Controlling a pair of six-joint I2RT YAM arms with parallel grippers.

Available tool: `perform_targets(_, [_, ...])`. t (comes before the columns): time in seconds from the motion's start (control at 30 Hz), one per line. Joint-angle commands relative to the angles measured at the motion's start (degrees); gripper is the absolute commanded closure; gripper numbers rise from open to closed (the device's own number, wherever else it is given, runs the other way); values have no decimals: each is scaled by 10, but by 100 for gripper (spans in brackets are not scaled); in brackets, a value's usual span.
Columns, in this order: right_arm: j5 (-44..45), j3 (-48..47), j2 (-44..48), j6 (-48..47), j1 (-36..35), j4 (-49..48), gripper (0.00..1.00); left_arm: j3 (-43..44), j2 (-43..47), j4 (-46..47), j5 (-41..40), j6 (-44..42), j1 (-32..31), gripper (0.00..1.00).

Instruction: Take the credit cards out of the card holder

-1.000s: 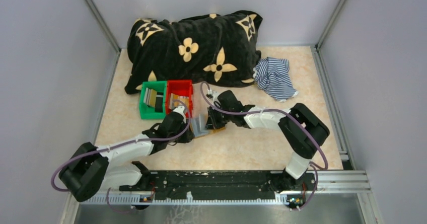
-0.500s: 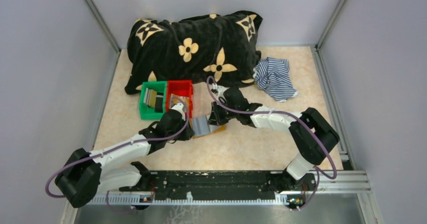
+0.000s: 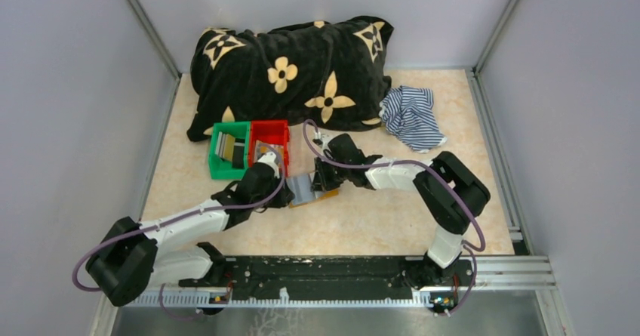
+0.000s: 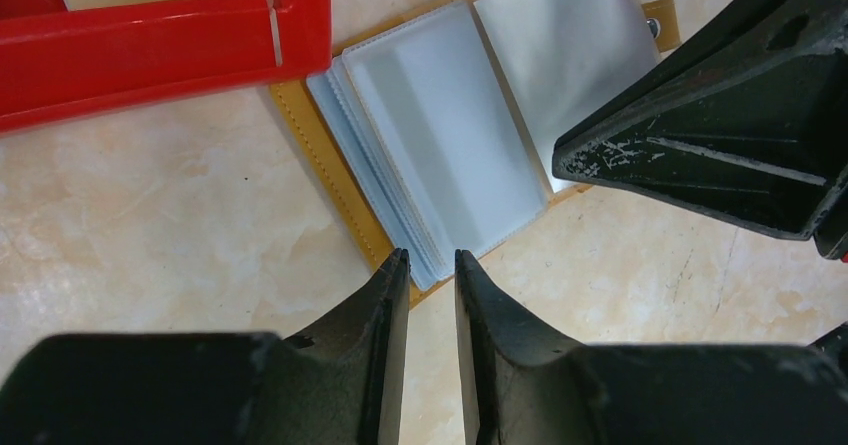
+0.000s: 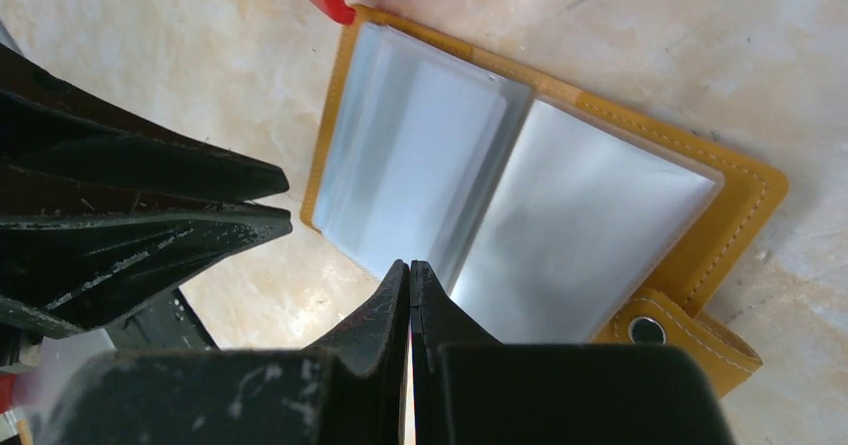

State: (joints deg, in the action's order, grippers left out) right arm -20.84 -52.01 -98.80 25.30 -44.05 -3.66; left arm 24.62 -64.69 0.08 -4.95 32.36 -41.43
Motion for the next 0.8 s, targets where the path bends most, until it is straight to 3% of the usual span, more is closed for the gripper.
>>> perform_targets(0.0, [12, 9, -7, 7, 5, -32, 100, 18, -36, 53, 2, 7, -1, 70])
perform_targets(0.77, [-7, 38, -40, 22, 10, -71, 100, 55, -124, 65, 12, -2, 1, 69])
